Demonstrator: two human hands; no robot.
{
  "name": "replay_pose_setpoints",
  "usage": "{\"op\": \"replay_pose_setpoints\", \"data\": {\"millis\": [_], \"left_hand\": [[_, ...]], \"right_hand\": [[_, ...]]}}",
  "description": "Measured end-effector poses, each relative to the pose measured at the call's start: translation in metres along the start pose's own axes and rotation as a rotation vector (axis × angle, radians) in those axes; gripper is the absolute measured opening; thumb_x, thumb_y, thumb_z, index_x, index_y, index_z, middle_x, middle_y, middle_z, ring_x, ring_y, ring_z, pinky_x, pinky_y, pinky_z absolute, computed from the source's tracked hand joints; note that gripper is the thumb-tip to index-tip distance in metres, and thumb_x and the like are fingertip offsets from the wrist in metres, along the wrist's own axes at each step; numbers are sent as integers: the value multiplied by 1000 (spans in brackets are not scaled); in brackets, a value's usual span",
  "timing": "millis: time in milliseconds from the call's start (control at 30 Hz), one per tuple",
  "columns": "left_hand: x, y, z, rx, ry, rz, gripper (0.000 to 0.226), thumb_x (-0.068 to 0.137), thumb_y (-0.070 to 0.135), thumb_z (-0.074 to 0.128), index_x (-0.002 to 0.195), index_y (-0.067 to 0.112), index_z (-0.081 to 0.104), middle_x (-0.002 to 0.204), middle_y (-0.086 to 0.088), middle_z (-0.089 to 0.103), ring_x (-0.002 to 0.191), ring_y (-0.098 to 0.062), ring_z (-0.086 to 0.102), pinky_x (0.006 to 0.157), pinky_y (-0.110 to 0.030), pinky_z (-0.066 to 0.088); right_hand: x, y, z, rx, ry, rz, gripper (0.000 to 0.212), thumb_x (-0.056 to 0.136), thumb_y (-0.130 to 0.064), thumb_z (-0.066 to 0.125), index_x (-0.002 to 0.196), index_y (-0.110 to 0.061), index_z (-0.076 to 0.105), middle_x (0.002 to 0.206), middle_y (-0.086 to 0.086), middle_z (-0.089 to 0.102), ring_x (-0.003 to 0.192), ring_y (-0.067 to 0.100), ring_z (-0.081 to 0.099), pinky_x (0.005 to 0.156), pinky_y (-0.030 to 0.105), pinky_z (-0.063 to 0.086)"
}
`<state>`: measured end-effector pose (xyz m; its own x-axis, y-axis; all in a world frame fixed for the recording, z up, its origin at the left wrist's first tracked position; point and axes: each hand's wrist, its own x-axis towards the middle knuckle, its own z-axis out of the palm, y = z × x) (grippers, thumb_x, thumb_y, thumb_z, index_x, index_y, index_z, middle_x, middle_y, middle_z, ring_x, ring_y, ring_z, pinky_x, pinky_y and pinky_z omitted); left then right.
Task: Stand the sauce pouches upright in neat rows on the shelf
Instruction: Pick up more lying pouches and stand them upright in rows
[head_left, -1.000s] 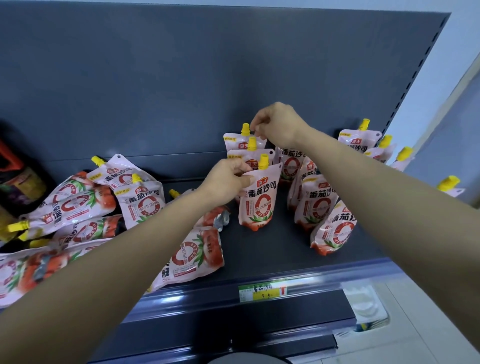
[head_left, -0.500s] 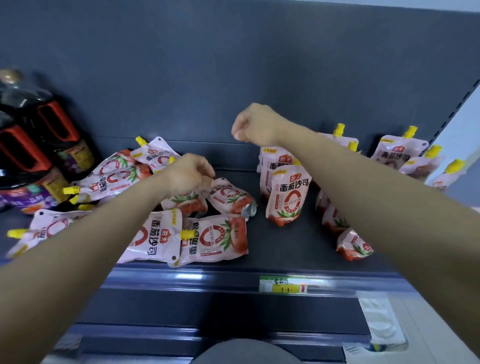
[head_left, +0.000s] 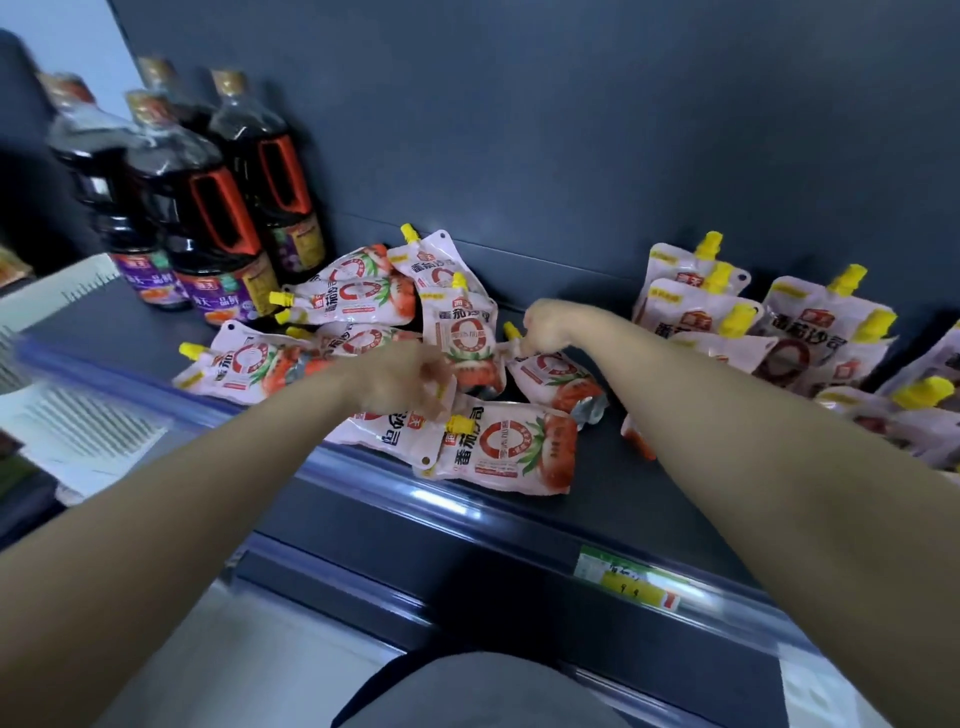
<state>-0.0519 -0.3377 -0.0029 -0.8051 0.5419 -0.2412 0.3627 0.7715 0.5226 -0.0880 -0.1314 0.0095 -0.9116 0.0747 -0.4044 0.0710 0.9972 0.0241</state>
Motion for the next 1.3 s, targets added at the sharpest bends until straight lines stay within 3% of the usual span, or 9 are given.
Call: {"op": "replay_pose_setpoints", "data": {"millis": [100, 200, 467, 567, 733, 900, 1033, 1133, 1300], "left_hand": [[-4, 2, 9, -5, -12, 26, 29, 69, 19, 79, 91, 19, 60, 103, -3, 56, 94, -23, 54, 75, -32, 45], [-7, 3, 14, 21, 39, 52, 28, 69, 21, 78, 91, 18, 61, 104, -6, 53, 96, -24, 49, 77, -32, 42], [-6, 6, 19, -6, 99, 53, 26, 74, 29, 74, 95, 20, 62, 105, -2, 46, 106, -24, 41, 92, -42, 41], [-3, 4, 20, 6, 96, 57, 24, 74, 30, 73, 94, 22, 62, 105, -2, 45, 105, -23, 40, 93, -43, 41], [2, -4, 13, -5, 95, 81, 12, 79, 22, 68, 90, 22, 62, 89, 6, 51, 86, -18, 50, 67, -26, 42], [13, -12, 2, -70, 226, 56, 14, 81, 21, 68, 91, 12, 63, 91, -1, 62, 84, -20, 58, 72, -31, 49], [31, -15, -5, -111, 322, -44, 22, 82, 24, 66, 99, 12, 58, 97, -5, 63, 84, -20, 56, 62, -25, 43], [45, -17, -10, -88, 303, -146, 37, 85, 32, 63, 112, 10, 52, 104, -8, 60, 91, -24, 55, 66, -28, 43], [72, -15, -20, -63, 180, -191, 40, 86, 37, 60, 110, 5, 56, 112, -13, 62, 98, -28, 56, 84, -38, 46]], "right_hand": [[2, -2, 6, 20, -85, 35, 57, 92, -40, 52, 132, 1, 48, 120, 15, 56, 92, 23, 48, 76, 28, 38], [2, -7, 13, 48, -82, 44, 60, 95, -36, 47, 144, -5, 33, 134, 16, 51, 99, 26, 50, 77, 28, 34], [4, -8, 8, 221, -27, 176, 47, 83, -34, 66, 120, -5, 59, 120, 13, 65, 103, 24, 65, 94, 32, 51], [6, -10, 4, 257, 48, 190, 35, 83, -31, 68, 106, -6, 65, 116, 10, 67, 106, 23, 65, 85, 26, 51], [7, -5, -2, 406, 175, 293, 13, 81, -12, 64, 76, -1, 62, 91, 11, 62, 94, 22, 66, 67, 21, 40], [6, 0, -14, 550, 346, 340, 27, 85, -7, 54, 109, 1, 63, 118, 14, 66, 109, 26, 64, 78, 27, 48], [3, -3, -28, 670, 473, 401, 6, 87, -4, 53, 83, -6, 58, 119, 16, 65, 108, 31, 64, 79, 32, 50], [-2, -1, -35, 755, 504, 376, 29, 89, -3, 51, 63, -10, 40, 107, 15, 63, 115, 32, 59, 84, 33, 49], [-7, -1, -37, 833, 665, 407, 16, 88, 0, 46, 91, -2, 61, 104, 11, 61, 94, 27, 59, 74, 27, 44]]}}
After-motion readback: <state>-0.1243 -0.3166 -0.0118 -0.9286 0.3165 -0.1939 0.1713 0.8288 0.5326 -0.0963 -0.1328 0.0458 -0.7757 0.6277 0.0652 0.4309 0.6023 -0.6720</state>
